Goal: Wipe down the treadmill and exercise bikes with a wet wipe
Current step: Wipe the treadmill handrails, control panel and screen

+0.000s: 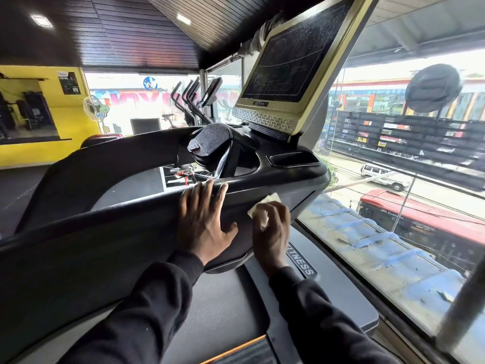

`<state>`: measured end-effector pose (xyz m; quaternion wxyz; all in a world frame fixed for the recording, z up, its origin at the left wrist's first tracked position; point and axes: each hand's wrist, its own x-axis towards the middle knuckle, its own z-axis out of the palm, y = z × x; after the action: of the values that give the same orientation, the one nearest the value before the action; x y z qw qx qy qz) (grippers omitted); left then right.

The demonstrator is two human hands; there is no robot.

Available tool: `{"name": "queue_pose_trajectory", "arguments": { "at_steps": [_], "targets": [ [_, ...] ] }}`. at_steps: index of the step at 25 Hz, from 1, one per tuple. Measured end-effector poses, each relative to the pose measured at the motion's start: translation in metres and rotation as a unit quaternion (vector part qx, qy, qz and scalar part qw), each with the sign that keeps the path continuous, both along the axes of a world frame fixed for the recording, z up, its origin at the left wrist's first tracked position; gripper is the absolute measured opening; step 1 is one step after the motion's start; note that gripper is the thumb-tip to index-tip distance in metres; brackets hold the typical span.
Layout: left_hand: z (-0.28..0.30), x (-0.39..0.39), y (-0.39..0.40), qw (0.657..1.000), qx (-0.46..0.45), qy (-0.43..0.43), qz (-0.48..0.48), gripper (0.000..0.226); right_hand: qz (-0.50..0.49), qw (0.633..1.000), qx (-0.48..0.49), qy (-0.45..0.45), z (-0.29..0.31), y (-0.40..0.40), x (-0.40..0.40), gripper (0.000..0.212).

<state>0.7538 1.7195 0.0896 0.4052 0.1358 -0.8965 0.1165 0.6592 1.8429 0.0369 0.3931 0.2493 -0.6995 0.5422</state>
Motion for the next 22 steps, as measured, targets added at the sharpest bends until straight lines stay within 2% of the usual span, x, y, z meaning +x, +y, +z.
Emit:
{"name": "queue_pose_trajectory", "arguments": {
  "at_steps": [1, 4, 5, 8, 9, 12, 13, 16, 18, 20, 22],
  "targets": [
    [0.0, 0.0, 0.0, 1.0, 0.001, 0.0, 0.0, 0.086, 0.005, 1.0, 0.015, -0.006, 0.0, -0.005, 0.006, 0.014],
    [0.0, 0.002, -0.001, 1.0, -0.002, -0.005, -0.01, 0.083, 0.062, 0.984, 0.132, 0.102, -0.013, -0.004, 0.017, 0.014],
    [0.0, 0.002, -0.002, 1.0, -0.003, -0.008, -0.017, 0.085, 0.056, 0.986, 0.124, 0.098, -0.013, 0.001, 0.011, 0.012],
    [0.002, 0.008, -0.005, 1.0, 0.01, 0.002, -0.025, 0.086, -0.012, 1.0, 0.0, -0.019, 0.0, 0.002, 0.002, 0.017],
    [0.002, 0.011, -0.007, 1.0, 0.021, 0.009, -0.014, 0.086, -0.012, 1.0, 0.025, -0.015, -0.002, -0.002, 0.006, 0.018],
    [-0.003, 0.019, -0.012, 0.999, 0.021, 0.025, 0.011, 0.093, 0.044, 0.977, 0.179, 0.105, -0.027, 0.004, 0.014, 0.018],
    [-0.006, 0.021, -0.014, 1.0, 0.013, 0.026, 0.013, 0.095, 0.044, 0.977, 0.182, 0.104, -0.031, 0.01, 0.009, 0.017],
    [-0.007, 0.022, -0.015, 1.0, 0.003, 0.017, 0.018, 0.101, -0.02, 0.998, 0.064, -0.009, -0.028, 0.013, -0.001, 0.017],
    [-0.007, 0.022, -0.015, 1.0, 0.003, 0.013, 0.021, 0.102, 0.006, 0.995, 0.096, -0.009, -0.036, 0.004, 0.01, 0.019],
    [-0.008, 0.023, -0.016, 1.0, 0.002, 0.009, 0.016, 0.103, 0.062, 0.983, 0.165, 0.046, -0.053, 0.003, 0.021, 0.022],
    [-0.008, 0.024, -0.016, 1.0, 0.0, 0.002, 0.015, 0.104, 0.067, 0.987, 0.148, 0.015, -0.055, 0.009, 0.017, 0.022]
  ]
}}
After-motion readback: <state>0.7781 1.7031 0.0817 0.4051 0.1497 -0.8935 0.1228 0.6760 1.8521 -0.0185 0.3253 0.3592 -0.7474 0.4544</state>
